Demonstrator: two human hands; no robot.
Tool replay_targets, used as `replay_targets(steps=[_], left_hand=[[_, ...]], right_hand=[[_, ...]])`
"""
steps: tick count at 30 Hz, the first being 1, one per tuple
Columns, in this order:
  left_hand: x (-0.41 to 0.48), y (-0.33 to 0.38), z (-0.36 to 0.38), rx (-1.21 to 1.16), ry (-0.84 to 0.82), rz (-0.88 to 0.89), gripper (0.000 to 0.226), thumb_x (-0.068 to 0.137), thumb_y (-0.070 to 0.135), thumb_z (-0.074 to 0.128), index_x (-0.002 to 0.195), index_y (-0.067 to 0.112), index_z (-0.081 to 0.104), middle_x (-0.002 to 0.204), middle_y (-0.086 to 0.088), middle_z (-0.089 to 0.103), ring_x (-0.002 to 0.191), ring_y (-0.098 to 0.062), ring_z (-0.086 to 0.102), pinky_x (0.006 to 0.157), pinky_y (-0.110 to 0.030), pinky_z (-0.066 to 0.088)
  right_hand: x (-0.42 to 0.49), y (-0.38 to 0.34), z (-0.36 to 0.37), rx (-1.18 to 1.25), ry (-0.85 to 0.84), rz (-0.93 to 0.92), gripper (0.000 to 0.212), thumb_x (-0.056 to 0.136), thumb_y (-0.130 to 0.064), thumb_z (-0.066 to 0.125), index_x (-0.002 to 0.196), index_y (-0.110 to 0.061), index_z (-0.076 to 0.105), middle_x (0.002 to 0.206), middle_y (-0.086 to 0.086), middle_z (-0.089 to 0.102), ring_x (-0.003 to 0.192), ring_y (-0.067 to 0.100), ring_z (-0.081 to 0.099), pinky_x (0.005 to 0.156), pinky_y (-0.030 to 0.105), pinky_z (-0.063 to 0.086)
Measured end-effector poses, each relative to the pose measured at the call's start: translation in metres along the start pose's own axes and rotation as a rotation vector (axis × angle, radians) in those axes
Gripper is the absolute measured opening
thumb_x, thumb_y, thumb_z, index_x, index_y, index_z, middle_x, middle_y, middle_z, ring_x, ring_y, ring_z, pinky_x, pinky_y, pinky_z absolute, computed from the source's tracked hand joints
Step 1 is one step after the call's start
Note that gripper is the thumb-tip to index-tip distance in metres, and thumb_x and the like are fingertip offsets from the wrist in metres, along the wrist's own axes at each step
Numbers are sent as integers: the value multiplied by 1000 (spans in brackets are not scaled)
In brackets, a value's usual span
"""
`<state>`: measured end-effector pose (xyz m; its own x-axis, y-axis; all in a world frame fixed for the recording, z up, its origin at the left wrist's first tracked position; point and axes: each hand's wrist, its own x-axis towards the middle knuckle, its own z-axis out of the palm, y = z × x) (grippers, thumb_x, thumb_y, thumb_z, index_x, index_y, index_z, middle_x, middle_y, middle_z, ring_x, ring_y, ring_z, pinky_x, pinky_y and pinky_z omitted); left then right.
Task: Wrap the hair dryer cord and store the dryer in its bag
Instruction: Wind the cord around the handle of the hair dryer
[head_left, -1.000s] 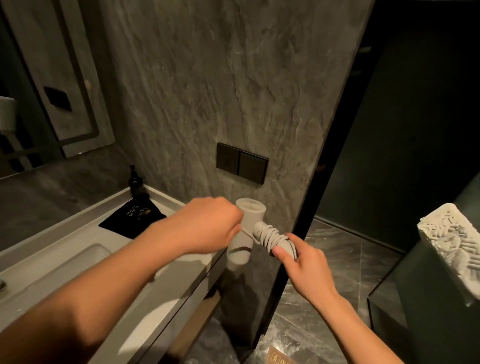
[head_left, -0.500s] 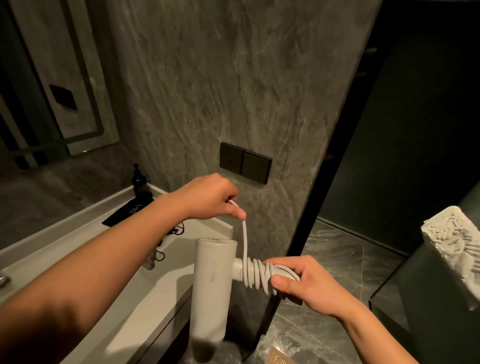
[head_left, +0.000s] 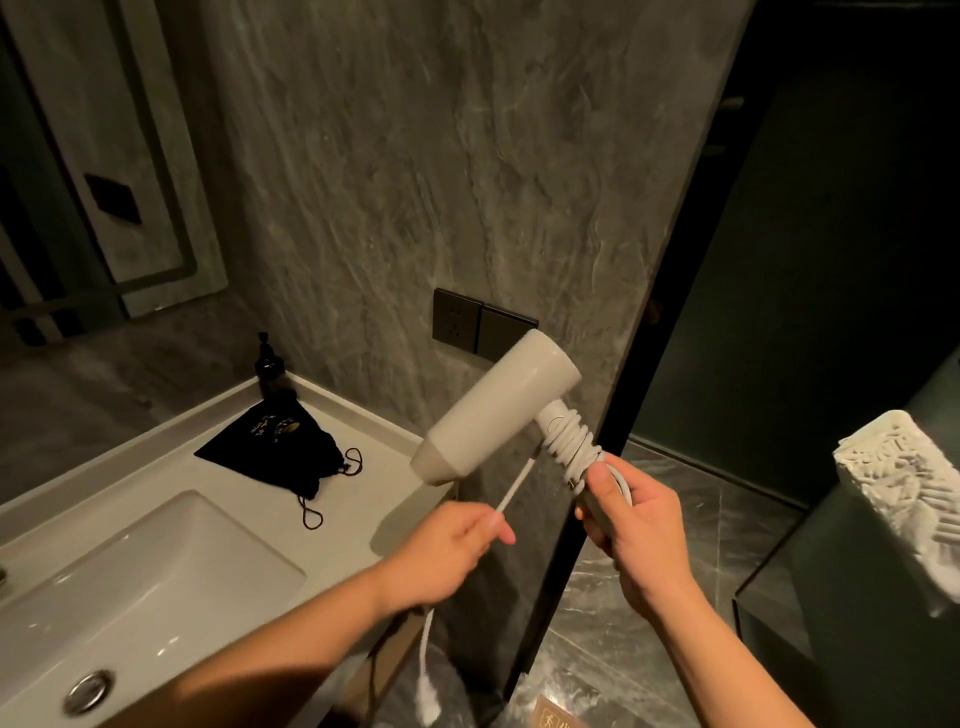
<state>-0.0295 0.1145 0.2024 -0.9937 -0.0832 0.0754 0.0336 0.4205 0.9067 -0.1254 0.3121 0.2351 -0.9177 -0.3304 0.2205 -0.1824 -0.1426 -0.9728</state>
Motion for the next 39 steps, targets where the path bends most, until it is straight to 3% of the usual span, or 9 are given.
replay_targets(steps=[3, 7, 10, 17, 22, 28, 33, 36, 39], left_hand=[[-6, 16, 1, 341, 3, 27, 30, 103, 29, 43, 102, 15, 69, 68, 15, 66, 66, 0, 59, 68, -23, 48], [-6, 35, -13, 720, -11, 126, 29, 98, 39, 38, 81, 20, 52, 82, -7, 68, 80, -33, 65, 68, -38, 51], [0, 59, -28, 914, -17, 221, 25, 96, 40, 39, 85, 22, 52, 87, -11, 67, 81, -35, 65, 68, -42, 54], [31, 107, -69, 1085, -152, 356, 14, 89, 36, 53, 83, 26, 59, 85, 5, 65, 86, -20, 63, 69, -40, 54], [50, 110, -94, 890, -145, 262, 24, 81, 47, 73, 77, 23, 74, 63, 12, 63, 62, -4, 58, 61, -31, 52], [56, 80, -105, 378, -230, 100, 24, 76, 38, 83, 79, 14, 77, 69, -5, 67, 62, -14, 55, 63, -35, 47], [51, 30, -79, 135, -172, -91, 25, 85, 22, 71, 85, -3, 73, 73, -6, 65, 65, -15, 58, 64, -26, 47], [31, 1, -43, -36, -75, -227, 23, 101, 9, 49, 88, 13, 68, 61, 12, 57, 45, 1, 48, 45, -12, 36], [2, -13, -19, -261, -37, -181, 28, 105, 22, 44, 91, 18, 68, 61, 12, 53, 50, 0, 44, 47, -15, 34]], right_hand=[[8, 20, 0, -255, 148, 3, 23, 95, -38, 70, 101, -19, 81, 63, -8, 69, 59, 14, 58, 57, 34, 48], [10, 40, 0, -586, 202, 54, 38, 89, -58, 59, 103, -27, 77, 85, -4, 78, 84, 23, 73, 76, 45, 59], [6, 48, 3, -779, 129, 33, 60, 88, -67, 53, 126, -24, 70, 102, 2, 80, 99, 27, 73, 82, 44, 59], [-9, 35, 16, -1021, -235, -138, 55, 92, -59, 61, 137, -27, 64, 94, 1, 81, 97, 25, 74, 77, 39, 56], [-16, 11, 15, -778, -572, -89, 50, 87, -59, 67, 131, -33, 68, 104, -11, 80, 96, 5, 73, 89, 40, 57], [-24, -19, 17, -300, -685, -30, 46, 87, -51, 75, 126, -27, 75, 109, 9, 80, 95, 36, 73, 86, 44, 57], [-25, -26, 22, -99, -549, -133, 60, 88, -53, 69, 127, -7, 73, 83, -6, 78, 65, -2, 65, 62, 9, 46], [-20, -20, 23, -42, -360, -101, 36, 92, -43, 71, 119, -21, 80, 69, -3, 73, 54, 3, 60, 48, 14, 43], [-16, -8, 28, 8, -181, -23, 20, 98, -31, 66, 109, -30, 83, 57, 3, 62, 47, 14, 49, 42, 20, 37]])
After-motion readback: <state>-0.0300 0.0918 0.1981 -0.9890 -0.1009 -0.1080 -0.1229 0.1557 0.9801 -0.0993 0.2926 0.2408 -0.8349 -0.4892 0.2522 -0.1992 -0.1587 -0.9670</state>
